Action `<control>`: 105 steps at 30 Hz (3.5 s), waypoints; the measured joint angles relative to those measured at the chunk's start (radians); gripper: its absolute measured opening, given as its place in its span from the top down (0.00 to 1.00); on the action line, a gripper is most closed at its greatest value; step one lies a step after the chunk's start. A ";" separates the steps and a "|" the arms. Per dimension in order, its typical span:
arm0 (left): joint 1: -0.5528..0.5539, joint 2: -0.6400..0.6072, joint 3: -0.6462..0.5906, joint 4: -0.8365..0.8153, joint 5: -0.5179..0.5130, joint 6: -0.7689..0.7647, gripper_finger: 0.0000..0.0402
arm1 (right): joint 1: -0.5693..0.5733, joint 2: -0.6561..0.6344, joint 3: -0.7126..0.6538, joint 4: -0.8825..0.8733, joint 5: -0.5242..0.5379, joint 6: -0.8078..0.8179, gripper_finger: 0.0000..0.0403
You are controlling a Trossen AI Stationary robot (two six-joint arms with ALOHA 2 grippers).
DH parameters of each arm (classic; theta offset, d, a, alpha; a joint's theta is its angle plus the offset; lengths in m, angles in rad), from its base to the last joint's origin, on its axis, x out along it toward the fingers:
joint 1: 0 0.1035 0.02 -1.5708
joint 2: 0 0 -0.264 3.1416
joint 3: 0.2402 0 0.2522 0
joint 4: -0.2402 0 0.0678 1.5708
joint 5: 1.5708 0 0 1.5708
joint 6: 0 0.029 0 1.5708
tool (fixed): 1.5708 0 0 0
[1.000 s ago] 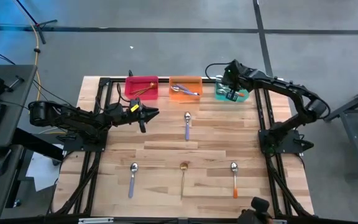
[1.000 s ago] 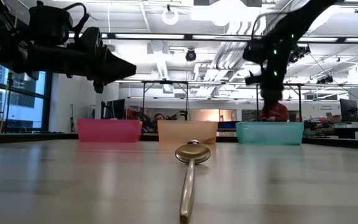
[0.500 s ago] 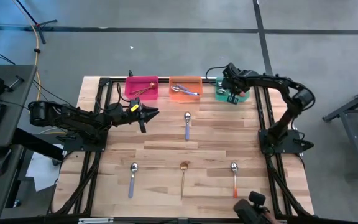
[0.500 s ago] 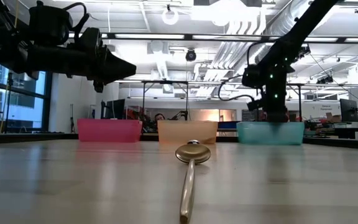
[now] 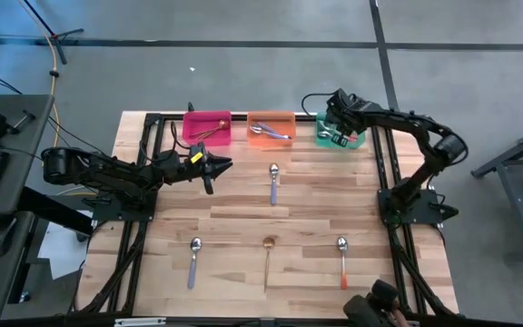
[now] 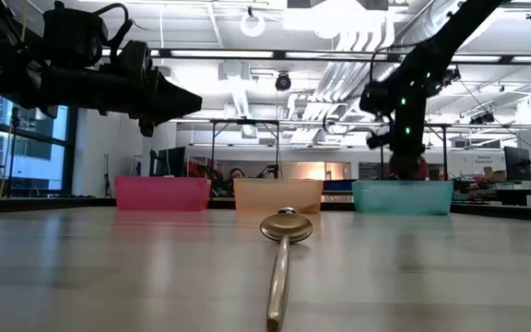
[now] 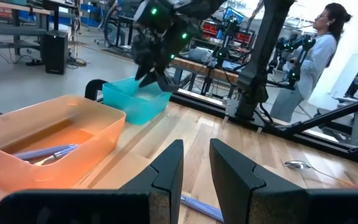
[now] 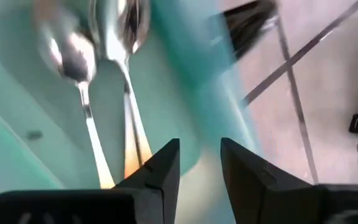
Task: Sort silverware by color (type)
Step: Put the top light violet spoon into the orange bin
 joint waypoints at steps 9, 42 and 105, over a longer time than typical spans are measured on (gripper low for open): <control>0.000 0.000 0.000 -0.013 0.001 0.017 0.82 | 0.082 -0.214 -0.039 0.076 -0.063 0.219 0.90; 0.000 0.000 0.000 -0.091 0.001 0.035 0.82 | 0.785 0.240 -0.009 0.574 0.072 1.253 0.68; -0.001 0.000 0.000 -0.140 0.001 0.062 0.82 | 0.585 0.206 0.399 0.010 -0.237 0.820 0.93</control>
